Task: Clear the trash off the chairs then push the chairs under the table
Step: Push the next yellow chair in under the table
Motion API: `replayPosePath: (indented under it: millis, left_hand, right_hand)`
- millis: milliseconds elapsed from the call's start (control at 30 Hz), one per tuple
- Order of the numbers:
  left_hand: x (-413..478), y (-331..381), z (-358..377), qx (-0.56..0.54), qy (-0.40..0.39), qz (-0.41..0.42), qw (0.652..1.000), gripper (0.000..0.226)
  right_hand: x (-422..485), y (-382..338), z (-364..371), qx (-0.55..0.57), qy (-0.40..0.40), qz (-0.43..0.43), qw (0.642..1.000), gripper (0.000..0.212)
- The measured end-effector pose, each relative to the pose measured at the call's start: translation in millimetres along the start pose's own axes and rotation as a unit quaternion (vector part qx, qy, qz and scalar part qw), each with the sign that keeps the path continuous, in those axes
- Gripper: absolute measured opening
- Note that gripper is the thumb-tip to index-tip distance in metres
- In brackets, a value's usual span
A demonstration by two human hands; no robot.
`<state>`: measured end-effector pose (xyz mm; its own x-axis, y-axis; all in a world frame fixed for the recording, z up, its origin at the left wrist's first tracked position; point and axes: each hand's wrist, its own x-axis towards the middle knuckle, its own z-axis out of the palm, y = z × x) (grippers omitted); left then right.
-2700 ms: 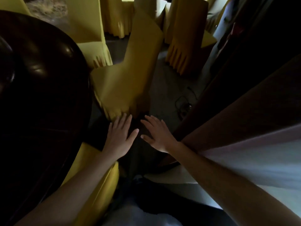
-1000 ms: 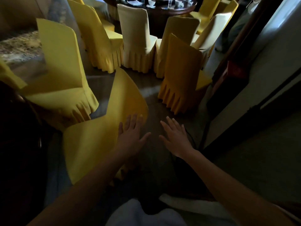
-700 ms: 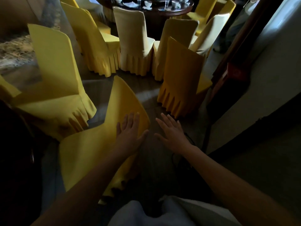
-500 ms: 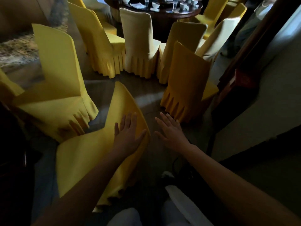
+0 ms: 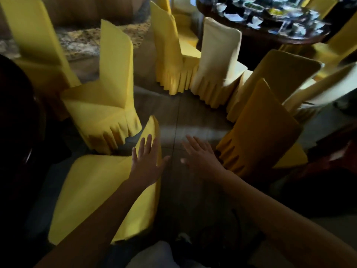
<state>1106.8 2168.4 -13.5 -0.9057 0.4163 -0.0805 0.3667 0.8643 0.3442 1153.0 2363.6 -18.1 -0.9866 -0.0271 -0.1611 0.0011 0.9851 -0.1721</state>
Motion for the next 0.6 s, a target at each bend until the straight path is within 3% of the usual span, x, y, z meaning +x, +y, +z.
replayPosePath:
  millis: [267, 433, 600]
  left_hand:
    - [6.7, -21.1, -4.2, -0.019, -0.016, -0.124, 0.992, 0.077]
    - [21.2, -46.8, 6.2, -0.029, -0.007, -0.184, 0.983, 0.075]
    - [55.4, -63.9, 16.2, -0.025, 0.014, -0.209, 0.977, 0.08]
  right_hand:
    - [68.7, 2.0, -6.9, 0.022, 0.006, -0.179, 0.984, 0.064]
    - [120.6, -12.2, -9.5, 0.032, -0.036, -0.276, 0.96, 0.065]
    - [168.1, -19.1, -20.9, 0.031, -0.068, -0.325, 0.943, 0.071]
